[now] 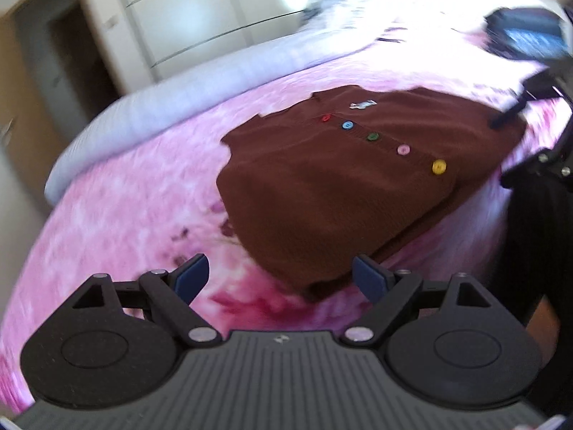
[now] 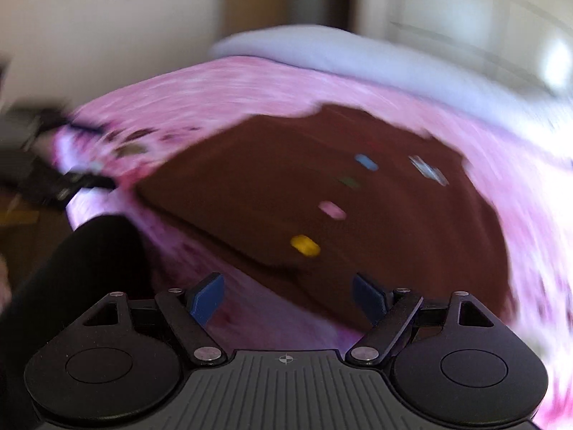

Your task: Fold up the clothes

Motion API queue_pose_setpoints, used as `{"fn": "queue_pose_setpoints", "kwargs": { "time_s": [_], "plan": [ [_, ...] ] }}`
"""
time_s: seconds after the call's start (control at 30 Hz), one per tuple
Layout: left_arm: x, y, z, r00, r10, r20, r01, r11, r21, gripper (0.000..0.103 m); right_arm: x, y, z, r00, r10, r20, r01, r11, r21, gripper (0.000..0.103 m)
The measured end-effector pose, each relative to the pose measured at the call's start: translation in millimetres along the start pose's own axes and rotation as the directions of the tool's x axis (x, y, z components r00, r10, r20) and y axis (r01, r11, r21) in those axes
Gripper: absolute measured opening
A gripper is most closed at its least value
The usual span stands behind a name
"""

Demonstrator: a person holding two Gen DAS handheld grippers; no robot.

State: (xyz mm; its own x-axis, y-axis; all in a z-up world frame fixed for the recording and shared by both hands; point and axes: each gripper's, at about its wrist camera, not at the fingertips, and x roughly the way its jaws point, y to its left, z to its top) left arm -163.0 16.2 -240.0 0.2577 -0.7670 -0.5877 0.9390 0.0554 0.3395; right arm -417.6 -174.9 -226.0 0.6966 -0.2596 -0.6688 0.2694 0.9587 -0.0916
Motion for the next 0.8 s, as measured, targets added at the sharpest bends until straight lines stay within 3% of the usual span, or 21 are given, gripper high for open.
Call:
{"fn": "queue_pose_setpoints", "kwargs": {
  "time_s": [0.07,0.2,0.33,0.47,0.5,0.53,0.63,0.8],
  "plan": [
    [5,12,-7,1.0,0.007,0.0,-0.006,0.996,0.084,0.085,17,27,10,0.999,0.034,0.015,-0.031,0.988,-0.153,0.081],
    [18,31,-16,1.0,0.002,0.005,-0.003,0.983,0.185,0.085,52,79,22,0.992,0.122,0.033,-0.098,0.912,-0.399,0.079],
    [33,48,-24,1.0,-0.015,0.012,0.012,0.971,0.237,0.085,93,119,34,0.987,0.157,0.035,-0.114,0.838,-0.534,0.062],
    [47,64,-31,0.999,-0.033,0.019,0.026,0.957,0.29,0.085,138,139,40,0.991,0.131,-0.007,-0.107,0.78,-0.617,0.055],
    [51,68,-33,0.999,-0.038,0.02,0.03,0.953,0.303,0.085,147,142,40,0.993,0.118,-0.017,-0.102,0.769,-0.631,0.046],
    [55,71,-34,0.999,-0.043,0.024,0.033,0.947,0.32,0.085,153,142,39,0.994,0.102,-0.025,-0.094,0.76,-0.643,0.026],
    [78,72,-25,0.997,-0.06,0.056,0.032,0.91,0.413,0.085,147,128,53,0.991,0.136,0.01,-0.107,0.817,-0.567,0.003],
    [131,73,2,0.988,-0.095,0.125,0.002,0.804,0.595,0.085,123,94,83,0.981,0.163,0.105,-0.109,0.912,-0.396,0.003]
  ]
}}
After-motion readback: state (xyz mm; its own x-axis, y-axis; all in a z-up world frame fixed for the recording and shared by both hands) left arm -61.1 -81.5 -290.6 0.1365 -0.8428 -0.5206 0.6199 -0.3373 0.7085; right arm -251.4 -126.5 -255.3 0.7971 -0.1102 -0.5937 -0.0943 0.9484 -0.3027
